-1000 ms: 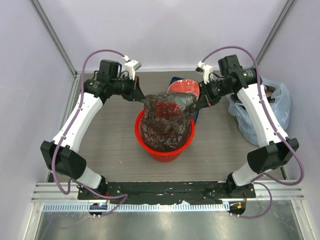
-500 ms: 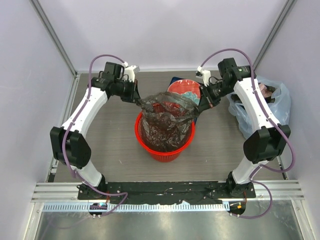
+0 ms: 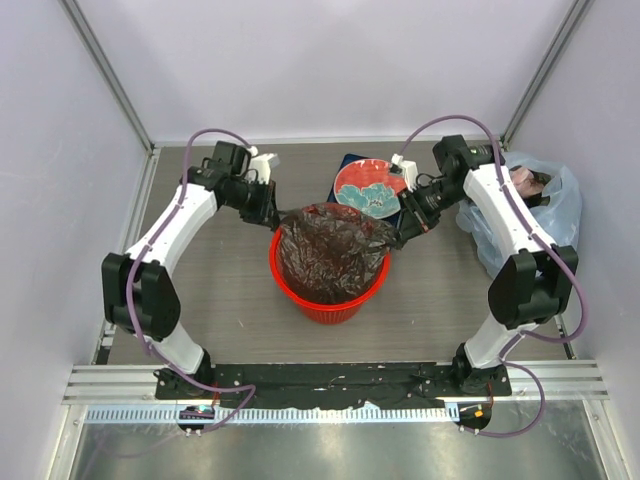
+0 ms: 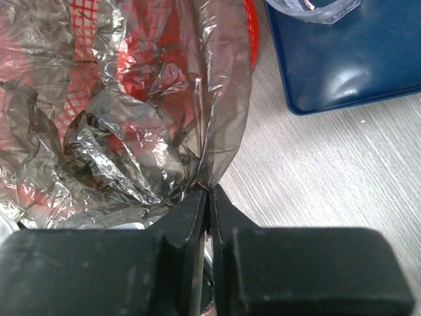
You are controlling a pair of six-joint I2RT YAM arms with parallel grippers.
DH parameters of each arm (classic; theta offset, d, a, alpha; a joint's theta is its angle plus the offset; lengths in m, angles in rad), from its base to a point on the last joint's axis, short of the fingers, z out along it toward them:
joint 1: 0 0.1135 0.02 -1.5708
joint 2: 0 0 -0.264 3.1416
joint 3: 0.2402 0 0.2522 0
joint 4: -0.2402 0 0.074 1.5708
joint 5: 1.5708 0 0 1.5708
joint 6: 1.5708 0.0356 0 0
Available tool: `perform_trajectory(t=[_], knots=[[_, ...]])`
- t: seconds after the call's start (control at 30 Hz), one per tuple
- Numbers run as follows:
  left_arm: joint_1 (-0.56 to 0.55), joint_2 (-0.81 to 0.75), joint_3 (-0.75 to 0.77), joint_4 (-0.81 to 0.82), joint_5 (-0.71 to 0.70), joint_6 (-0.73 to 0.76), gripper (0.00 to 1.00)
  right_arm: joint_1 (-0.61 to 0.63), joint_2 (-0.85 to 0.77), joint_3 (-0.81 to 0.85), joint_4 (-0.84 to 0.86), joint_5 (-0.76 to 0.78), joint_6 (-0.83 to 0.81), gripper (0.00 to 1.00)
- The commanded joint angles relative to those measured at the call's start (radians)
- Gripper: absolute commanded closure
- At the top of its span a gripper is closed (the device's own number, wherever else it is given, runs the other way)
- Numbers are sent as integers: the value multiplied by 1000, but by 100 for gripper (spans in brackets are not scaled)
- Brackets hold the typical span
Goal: Put the trash bags into the trash bin
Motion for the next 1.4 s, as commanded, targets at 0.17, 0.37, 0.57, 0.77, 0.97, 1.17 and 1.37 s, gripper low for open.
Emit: perform_trajectory(t=[0.17, 0.37, 0.57, 0.77, 0.97, 1.17, 1.37], knots=[[212, -134, 109, 5, 197, 86, 30, -39, -132, 1, -161, -58, 50, 46], [265, -170, 243, -201, 442, 515, 16, -123, -196, 8, -160, -104, 141, 30], [139, -217, 294, -411, 518, 939, 13, -143, -212, 21, -157, -189, 216, 23], [-122, -275, 221, -434, 364, 1116, 14, -143, -193, -19, -118, -172, 260, 22], [-252, -292, 184, -318, 289, 1091, 17, -145, -149, -82, -55, -193, 297, 22], [-358, -241, 170, -295, 196, 1046, 22, -145, -146, -97, -55, -267, 305, 26], [-412, -250, 147, -296, 165, 958, 47, -145, -166, -113, -68, -322, 300, 26]])
